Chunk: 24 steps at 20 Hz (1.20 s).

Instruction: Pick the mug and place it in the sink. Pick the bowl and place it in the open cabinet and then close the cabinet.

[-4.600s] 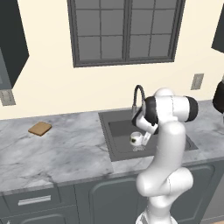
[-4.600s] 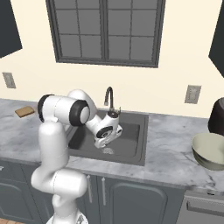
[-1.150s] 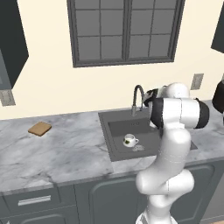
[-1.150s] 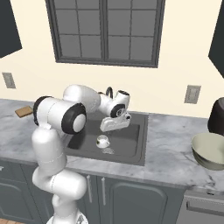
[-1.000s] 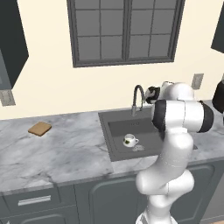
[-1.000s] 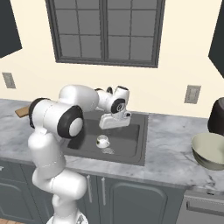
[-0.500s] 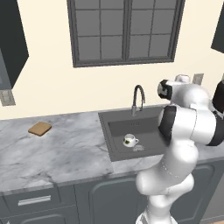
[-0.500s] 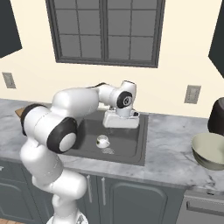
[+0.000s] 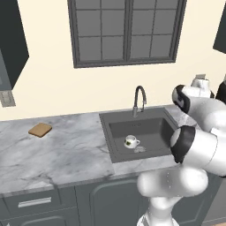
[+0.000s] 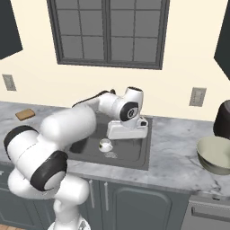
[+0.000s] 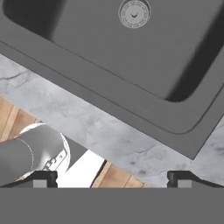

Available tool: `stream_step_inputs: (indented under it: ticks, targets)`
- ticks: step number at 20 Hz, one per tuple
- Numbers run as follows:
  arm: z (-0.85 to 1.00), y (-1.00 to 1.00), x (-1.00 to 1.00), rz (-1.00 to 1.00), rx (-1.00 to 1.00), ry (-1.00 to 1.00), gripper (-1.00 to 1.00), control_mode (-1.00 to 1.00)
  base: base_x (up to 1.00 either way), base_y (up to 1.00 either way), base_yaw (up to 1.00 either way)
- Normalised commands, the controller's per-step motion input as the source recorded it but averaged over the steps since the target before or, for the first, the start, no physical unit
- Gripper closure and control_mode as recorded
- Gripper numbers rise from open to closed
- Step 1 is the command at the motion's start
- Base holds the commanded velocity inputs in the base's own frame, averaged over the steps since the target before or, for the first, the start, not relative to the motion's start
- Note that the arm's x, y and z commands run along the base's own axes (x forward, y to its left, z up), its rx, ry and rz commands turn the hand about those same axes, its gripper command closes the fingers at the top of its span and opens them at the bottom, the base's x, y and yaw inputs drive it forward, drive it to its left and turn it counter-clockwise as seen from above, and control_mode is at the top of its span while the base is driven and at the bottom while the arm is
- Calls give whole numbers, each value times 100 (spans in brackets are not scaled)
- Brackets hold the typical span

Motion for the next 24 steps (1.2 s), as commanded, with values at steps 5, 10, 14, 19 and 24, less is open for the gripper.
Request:
stream_step_inputs:
  ticks: [5, 10, 14, 19, 24]
  targets:
    - [1, -14, -38, -8, 0, -9, -100, -100, 0, 0, 0]
    - [45, -15, -5, -7, -2, 0, -100, -100, 0, 0, 0]
    - [49, -21, -2, -11, -5, 1, -100, -100, 0, 0, 0]
    - [9, -33, 0, -11, -5, 9, -100, -100, 0, 0, 0]
    - [0, -37, 0, -9, -7, 6, -100, -100, 0, 0, 0]
